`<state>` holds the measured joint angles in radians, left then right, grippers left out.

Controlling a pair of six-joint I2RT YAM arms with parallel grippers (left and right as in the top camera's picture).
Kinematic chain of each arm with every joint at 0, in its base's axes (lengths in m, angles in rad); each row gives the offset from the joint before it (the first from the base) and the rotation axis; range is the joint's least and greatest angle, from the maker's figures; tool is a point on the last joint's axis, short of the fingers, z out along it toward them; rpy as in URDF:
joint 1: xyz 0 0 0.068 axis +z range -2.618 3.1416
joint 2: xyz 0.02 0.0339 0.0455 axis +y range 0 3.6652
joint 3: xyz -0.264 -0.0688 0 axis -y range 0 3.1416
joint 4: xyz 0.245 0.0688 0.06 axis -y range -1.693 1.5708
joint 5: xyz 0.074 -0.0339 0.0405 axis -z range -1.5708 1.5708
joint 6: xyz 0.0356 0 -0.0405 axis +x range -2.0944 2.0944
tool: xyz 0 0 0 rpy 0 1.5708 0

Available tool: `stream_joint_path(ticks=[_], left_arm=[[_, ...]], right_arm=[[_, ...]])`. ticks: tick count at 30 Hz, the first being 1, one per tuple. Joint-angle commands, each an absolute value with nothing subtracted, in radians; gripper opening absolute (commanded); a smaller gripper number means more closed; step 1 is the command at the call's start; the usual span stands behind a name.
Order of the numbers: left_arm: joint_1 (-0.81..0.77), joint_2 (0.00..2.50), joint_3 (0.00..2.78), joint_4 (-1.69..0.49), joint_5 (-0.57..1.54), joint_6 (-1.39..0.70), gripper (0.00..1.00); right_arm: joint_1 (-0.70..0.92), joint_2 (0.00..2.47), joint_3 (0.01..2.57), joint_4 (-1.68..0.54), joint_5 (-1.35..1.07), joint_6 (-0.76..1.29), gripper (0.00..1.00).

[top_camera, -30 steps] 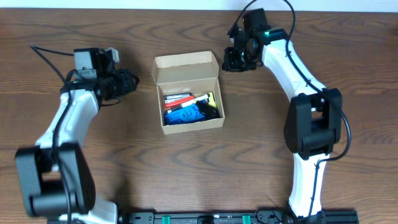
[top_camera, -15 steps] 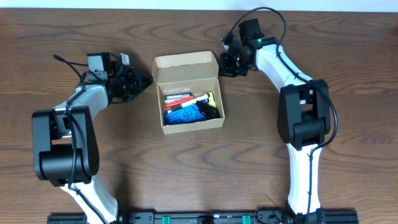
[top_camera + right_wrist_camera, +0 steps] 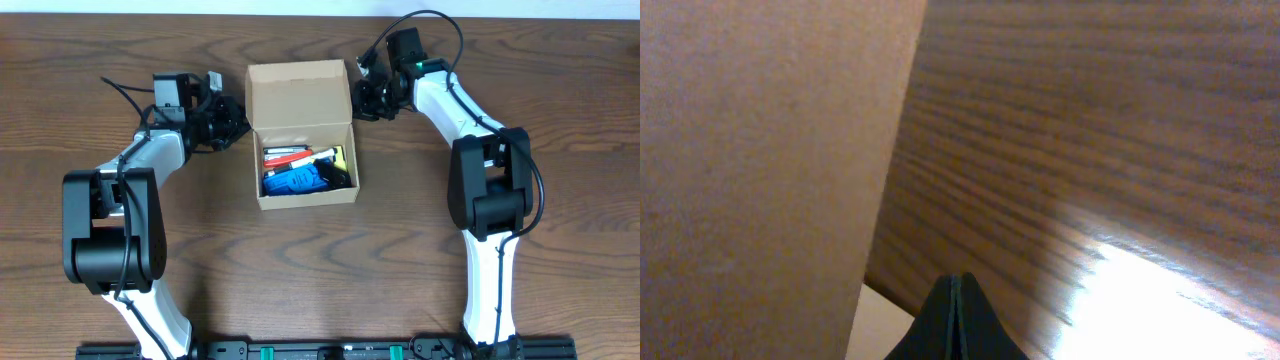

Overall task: Pack container
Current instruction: 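Push the raised lid down over the box with both grippers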

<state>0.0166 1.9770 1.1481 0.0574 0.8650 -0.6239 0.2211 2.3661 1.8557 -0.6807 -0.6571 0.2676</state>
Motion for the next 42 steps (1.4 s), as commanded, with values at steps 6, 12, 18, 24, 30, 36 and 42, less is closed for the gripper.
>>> stream_joint_path(ticks=[6, 12, 18, 24, 30, 36, 42], left_arm=[[0.007, 1.985, 1.228, 0.064, 0.984, -0.566, 0.06], [0.006, 1.985, 1.232, 0.062, 0.989, -0.564, 0.06], [0.007, 1.985, 1.232, 0.049, 0.986, -0.553, 0.06], [0.007, 1.985, 1.232, 0.049, 0.953, -0.553, 0.07], [0.007, 1.985, 1.232, 0.050, 0.887, -0.553, 0.11], [0.006, 1.986, 1.232, 0.066, 0.836, -0.553, 0.15], [0.006, 1.986, 1.232, 0.096, 0.830, -0.553, 0.18]], right_arm=[[0.210, 2.361, 1.851, -0.637, -0.707, 0.228, 0.01], [0.208, 2.327, 1.851, -0.578, -0.707, 0.224, 0.01], [0.208, 2.300, 1.851, -0.549, -0.703, 0.219, 0.01], [0.208, 2.300, 1.851, -0.562, -0.634, 0.219, 0.01], [0.209, 2.300, 1.851, -0.548, -0.553, 0.218, 0.01], [0.209, 2.300, 1.851, -0.476, -0.550, 0.192, 0.01], [0.215, 2.300, 1.851, -0.435, -0.570, 0.184, 0.01]])
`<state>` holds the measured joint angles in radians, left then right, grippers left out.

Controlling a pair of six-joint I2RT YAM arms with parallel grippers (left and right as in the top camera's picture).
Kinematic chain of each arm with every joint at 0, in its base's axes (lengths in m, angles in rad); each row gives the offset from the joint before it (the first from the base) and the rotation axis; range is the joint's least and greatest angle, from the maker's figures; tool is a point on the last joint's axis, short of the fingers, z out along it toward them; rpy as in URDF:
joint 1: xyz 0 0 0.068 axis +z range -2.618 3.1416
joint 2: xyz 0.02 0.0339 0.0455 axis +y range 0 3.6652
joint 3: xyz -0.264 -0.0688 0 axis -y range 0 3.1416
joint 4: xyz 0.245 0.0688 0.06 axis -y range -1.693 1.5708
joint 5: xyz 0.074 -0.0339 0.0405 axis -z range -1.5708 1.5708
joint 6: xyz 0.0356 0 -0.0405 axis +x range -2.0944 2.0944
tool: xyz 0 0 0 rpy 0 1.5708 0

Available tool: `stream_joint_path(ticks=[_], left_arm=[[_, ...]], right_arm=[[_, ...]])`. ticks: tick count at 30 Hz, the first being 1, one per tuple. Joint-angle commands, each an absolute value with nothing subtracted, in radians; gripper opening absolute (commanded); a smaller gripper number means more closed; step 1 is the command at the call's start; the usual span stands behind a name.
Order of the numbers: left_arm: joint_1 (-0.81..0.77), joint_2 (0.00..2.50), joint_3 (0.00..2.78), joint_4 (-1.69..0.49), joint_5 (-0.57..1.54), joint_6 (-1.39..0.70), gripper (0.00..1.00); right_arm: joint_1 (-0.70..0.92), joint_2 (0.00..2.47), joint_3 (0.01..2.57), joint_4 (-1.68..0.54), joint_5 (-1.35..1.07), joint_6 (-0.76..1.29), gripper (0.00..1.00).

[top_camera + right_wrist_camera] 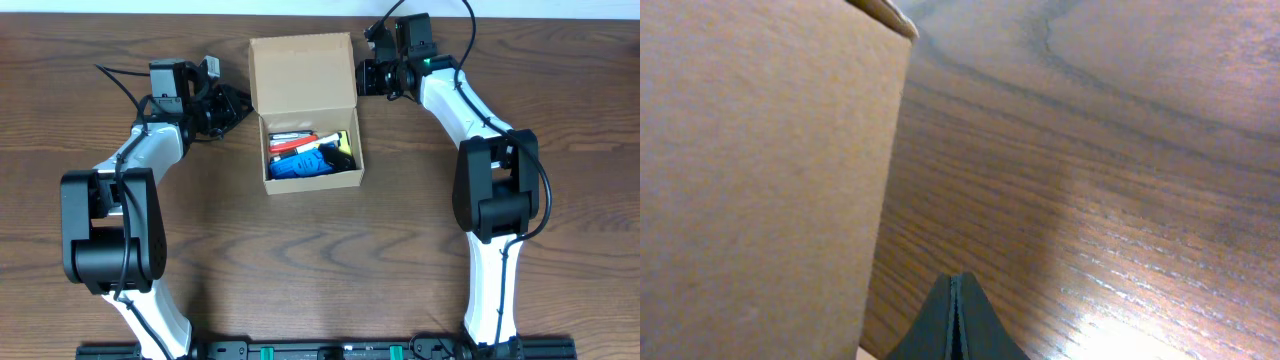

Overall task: Pack container
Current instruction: 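Push the raised lid down over the box with both grippers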

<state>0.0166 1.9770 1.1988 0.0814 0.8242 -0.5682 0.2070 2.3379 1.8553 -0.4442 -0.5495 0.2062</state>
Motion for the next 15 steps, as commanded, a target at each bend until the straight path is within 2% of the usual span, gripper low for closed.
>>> stream_joint_path(ticks=[1, 15], left_arm=[[0.006, 1.986, 1.232, 0.099, 0.830, -0.553, 0.18], [0.020, 1.985, 1.234, 0.163, 0.889, -0.553, 0.17]], right_arm=[[0.215, 2.300, 1.851, -0.432, -0.583, 0.174, 0.01], [0.216, 2.300, 1.851, -0.421, -0.710, 0.053, 0.01]])
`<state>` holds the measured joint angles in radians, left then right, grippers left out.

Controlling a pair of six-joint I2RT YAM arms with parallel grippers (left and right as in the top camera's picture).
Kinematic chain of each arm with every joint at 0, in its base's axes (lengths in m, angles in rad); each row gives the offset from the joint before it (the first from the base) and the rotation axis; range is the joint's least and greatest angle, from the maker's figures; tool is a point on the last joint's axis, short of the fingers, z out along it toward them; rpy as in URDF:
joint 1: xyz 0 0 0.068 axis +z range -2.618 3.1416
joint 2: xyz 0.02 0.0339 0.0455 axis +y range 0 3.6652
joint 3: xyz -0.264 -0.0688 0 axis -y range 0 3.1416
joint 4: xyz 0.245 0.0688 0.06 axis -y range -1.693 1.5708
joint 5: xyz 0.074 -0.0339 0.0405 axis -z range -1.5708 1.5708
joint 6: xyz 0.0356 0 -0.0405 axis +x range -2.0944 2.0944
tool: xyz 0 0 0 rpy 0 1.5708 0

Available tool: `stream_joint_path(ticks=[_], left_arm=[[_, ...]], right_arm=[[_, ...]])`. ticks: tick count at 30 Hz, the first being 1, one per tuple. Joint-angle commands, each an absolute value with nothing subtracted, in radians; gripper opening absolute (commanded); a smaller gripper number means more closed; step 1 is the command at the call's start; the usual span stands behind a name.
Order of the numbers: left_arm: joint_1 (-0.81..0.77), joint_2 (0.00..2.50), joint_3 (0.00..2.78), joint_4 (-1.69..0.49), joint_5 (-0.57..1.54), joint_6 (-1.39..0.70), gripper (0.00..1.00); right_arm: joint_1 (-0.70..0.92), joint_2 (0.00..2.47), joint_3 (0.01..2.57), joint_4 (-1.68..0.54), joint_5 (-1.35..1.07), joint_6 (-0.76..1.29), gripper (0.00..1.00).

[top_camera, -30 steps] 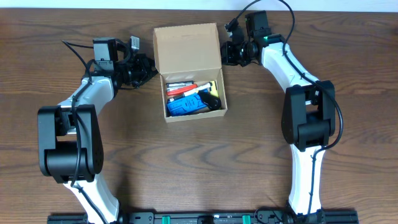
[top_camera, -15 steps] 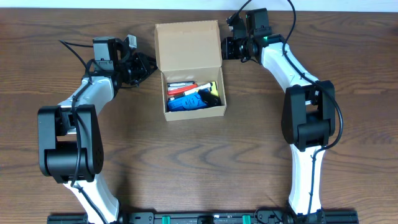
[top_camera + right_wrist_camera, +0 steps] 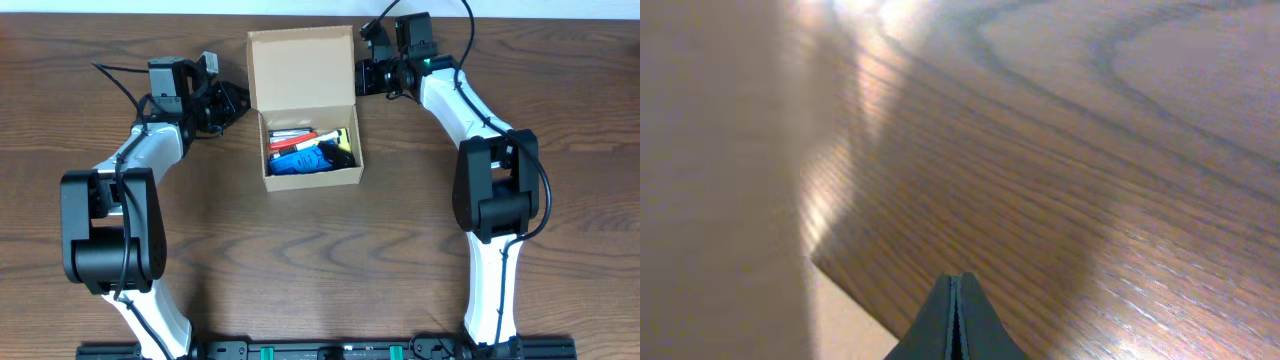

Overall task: Pack container
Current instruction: 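Push the raised lid down over the box with both grippers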

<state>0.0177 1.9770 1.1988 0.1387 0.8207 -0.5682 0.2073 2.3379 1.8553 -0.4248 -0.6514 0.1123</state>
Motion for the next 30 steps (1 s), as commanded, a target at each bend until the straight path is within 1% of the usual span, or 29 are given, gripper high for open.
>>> stream_joint_path(ticks=[1, 17, 23, 26, 30], left_arm=[[0.021, 1.985, 1.234, 0.172, 0.894, -0.553, 0.17], [0.072, 1.978, 1.234, 0.245, 0.917, -0.569, 0.18], [0.073, 1.978, 1.234, 0.334, 0.923, -0.602, 0.24], [0.073, 1.978, 1.234, 0.397, 0.977, -0.610, 0.24], [0.073, 1.978, 1.234, 0.406, 1.056, -0.602, 0.24]], right_arm=[[0.216, 2.300, 1.851, -0.421, -0.716, 0.042, 0.01], [0.201, 2.294, 1.851, -0.405, -0.866, 0.020, 0.01], [0.192, 2.294, 1.851, -0.405, -0.882, 0.016, 0.01], [0.186, 2.294, 1.851, -0.405, -0.896, 0.010, 0.01], [0.183, 2.294, 1.851, -0.404, -0.896, 0.010, 0.01]])
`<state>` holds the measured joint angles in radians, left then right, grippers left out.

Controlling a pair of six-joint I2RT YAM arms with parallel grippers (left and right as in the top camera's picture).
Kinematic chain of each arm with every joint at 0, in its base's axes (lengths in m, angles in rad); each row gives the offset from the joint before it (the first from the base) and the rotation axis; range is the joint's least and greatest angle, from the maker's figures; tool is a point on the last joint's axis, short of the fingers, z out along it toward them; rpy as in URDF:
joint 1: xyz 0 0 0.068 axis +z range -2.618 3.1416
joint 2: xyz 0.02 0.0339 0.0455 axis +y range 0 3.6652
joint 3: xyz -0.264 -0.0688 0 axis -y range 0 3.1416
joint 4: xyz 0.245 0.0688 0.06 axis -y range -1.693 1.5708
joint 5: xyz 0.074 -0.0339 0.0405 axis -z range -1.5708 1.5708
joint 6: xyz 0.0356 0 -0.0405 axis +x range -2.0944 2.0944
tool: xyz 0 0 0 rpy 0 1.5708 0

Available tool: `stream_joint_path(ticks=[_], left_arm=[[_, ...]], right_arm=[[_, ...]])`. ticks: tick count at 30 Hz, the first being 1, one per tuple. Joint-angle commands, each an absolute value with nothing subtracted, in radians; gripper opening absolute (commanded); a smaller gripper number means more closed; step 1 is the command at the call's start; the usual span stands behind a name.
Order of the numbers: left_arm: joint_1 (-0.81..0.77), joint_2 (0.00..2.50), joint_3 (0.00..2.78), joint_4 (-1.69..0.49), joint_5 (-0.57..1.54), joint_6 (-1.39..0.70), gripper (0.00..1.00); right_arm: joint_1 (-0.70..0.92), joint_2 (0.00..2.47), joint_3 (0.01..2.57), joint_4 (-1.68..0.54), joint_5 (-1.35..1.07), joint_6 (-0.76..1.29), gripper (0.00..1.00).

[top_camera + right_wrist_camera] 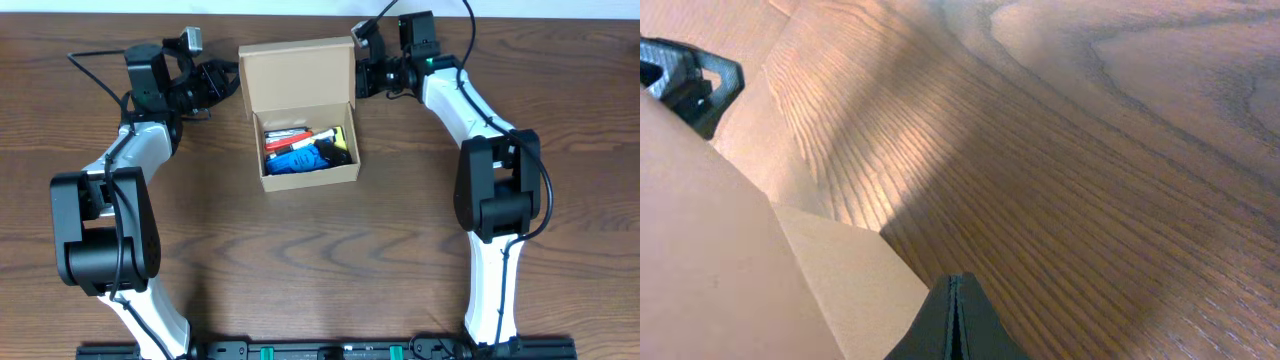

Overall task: Pack container
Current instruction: 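Push the raised lid down over the box with both grippers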

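Note:
An open cardboard box (309,176) sits at the far middle of the table, holding a blue item (296,155), red and white pieces, a yellow piece and a black one. Its lid (296,72) stands up behind the opening, foreshortened. My right gripper (366,76) is at the lid's right edge; in the right wrist view it (955,284) is shut, empty, over the wood just right of the cardboard lid (710,250). My left gripper (222,80) is at the lid's left edge, also showing as the left gripper (685,80); its jaws cannot be made out.
The brown wooden table (400,230) spreads around the box. Both arms reach in from the near edge, their bases by a black rail (320,350). Cables loop behind each wrist near the table's far edge.
The lid looks shorter from above, so it has tipped up toward the opening. The box has shifted slightly left. My left arm sits farther left and back. The right gripper stays shut by the lid.
The box lay nearer the table's middle with its lid back and a gripper on each side of the lid. It then stood farther back, both grippers still flanking the lid. Now the lid is tipped up and the box is a little to the left.

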<state>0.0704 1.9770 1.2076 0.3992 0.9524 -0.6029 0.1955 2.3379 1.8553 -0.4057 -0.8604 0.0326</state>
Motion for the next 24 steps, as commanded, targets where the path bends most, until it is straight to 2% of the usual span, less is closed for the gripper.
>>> stream_joint_path(ticks=[1, 5, 15, 24], left_arm=[[0.073, 1.978, 1.234, 0.406, 1.086, -0.587, 0.22], [0.073, 1.978, 1.234, 0.406, 1.177, -0.557, 0.21], [0.074, 1.978, 1.234, 0.384, 1.218, -0.556, 0.21], [0.073, 1.967, 1.234, 0.344, 1.295, -0.561, 0.09]], right_arm=[[0.181, 2.294, 1.851, -0.404, -0.896, 0.010, 0.01], [0.169, 2.294, 1.851, -0.404, -0.900, 0.010, 0.01], [0.123, 2.294, 1.851, -0.362, -1.028, 0.071, 0.01], [0.122, 2.171, 1.851, -0.467, -1.034, 0.032, 0.01]])
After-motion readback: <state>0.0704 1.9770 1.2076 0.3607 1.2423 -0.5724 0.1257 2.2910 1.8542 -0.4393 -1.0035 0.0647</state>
